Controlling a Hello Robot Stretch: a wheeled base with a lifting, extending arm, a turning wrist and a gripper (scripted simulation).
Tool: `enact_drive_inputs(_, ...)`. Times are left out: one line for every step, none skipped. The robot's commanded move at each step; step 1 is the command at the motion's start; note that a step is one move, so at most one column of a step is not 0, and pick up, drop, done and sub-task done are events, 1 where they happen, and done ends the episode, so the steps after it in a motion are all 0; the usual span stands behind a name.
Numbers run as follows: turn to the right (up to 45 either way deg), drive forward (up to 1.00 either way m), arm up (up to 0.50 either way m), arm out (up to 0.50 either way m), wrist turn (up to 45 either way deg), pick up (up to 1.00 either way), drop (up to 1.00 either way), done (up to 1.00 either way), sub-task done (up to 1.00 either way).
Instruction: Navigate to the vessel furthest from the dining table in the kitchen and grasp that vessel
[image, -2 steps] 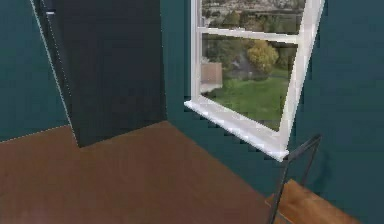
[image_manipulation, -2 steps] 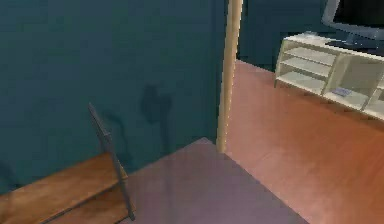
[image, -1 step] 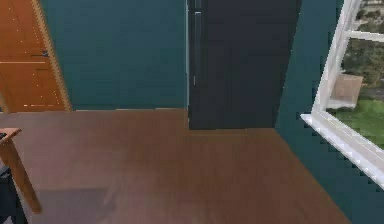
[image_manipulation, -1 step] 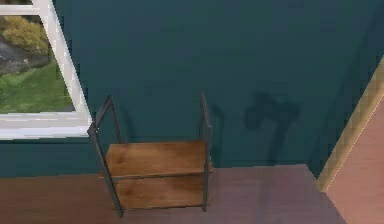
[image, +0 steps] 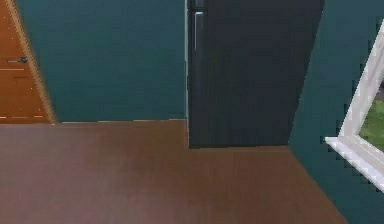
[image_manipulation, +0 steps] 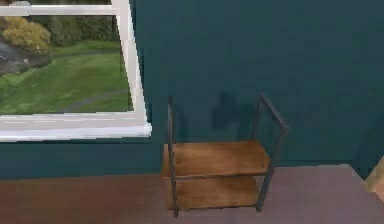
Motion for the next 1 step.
enact_drive_inputs(-3.0, 0.00, 0.00, 0.00, 0.0, 0.00, 0.00, 0.00, 0.00)
